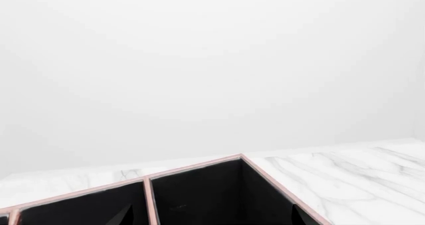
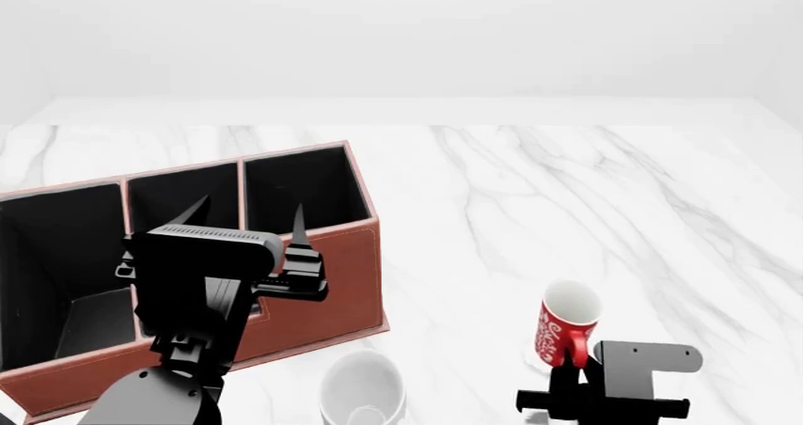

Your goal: Pick up the red mug and place it to the right of the caddy.

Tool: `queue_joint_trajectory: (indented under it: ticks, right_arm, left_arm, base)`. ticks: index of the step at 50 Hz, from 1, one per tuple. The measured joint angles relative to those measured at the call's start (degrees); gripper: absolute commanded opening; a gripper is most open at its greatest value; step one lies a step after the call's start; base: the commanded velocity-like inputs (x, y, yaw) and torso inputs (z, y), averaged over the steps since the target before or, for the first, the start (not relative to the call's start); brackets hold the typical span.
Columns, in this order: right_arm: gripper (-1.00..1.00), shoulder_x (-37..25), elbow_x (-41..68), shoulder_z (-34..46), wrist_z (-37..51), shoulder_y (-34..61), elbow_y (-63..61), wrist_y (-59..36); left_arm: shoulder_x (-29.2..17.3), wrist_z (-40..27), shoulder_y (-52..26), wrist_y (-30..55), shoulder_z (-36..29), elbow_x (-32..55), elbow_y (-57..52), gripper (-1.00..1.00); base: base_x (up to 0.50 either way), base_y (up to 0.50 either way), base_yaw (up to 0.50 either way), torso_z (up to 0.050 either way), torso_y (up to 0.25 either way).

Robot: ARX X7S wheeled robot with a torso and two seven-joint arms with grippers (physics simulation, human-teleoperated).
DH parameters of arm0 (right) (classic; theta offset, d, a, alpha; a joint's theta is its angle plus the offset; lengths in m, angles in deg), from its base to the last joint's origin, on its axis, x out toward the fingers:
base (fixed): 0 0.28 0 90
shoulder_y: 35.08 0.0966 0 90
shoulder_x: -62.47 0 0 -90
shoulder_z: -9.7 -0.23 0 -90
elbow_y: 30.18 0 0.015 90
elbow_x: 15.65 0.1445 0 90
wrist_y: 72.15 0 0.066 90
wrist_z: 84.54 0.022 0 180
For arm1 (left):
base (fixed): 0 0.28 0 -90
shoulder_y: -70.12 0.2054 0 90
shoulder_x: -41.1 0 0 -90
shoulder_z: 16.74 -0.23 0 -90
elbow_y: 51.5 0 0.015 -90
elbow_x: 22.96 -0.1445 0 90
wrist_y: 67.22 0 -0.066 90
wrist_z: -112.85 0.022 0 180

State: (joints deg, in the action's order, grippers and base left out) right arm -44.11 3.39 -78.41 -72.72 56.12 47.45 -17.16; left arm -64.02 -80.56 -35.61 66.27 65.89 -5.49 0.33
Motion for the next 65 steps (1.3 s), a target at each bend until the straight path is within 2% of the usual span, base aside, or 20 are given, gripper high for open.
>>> queue_joint_trajectory:
  ticks: [11, 19, 28, 44, 53, 65]
  right_arm:
    - [-1.0, -4.54, 2.48, 0.39, -0.65, 3.32, -10.82, -7.72]
    - [-1.0, -6.46, 2.7, 3.83, -3.74, 10.97, -9.24, -10.33]
    - [-1.0, -4.84, 1.56, 10.44, -10.5, 22.11, 4.04, -7.72]
    - [-1.0, 2.36, -1.82, 18.2, -17.45, 36.94, 30.66, 0.36]
    - [-1.0, 5.48, -2.78, 20.8, -20.64, 40.21, 40.77, 5.42]
    - [-1.0, 7.65, -3.6, 23.53, -24.1, 41.63, 48.28, 10.19]
  left_arm:
    - [-0.19, -0.32, 0.0, 0.01, -0.11, 0.33, -0.05, 1.0]
    - [-0.33, -0.5, 0.01, -0.07, -0.34, 0.5, 0.04, 1.0]
    - [-0.48, -0.67, -0.11, -0.25, -0.64, 0.58, 0.36, 1.0]
    - [-0.74, -1.01, -0.26, -0.56, -1.25, 0.67, 0.82, 1.0]
    - [-0.9, -1.22, -0.33, -0.72, -1.47, 0.77, 0.98, 1.0]
    - [-1.12, -1.47, -0.42, -0.92, -1.84, 0.89, 1.18, 1.0]
  base:
    - [0.0, 0.0, 0.0, 0.0, 0.0]
    - [0.0, 0.0, 0.0, 0.0, 0.0]
    - [0.0, 0.0, 0.0, 0.0, 0.0]
    - [0.0, 0.0, 0.0, 0.0, 0.001]
    - [0.0, 0.0, 0.0, 0.0, 0.0]
    - [0.0, 0.0, 0.0, 0.0, 0.001]
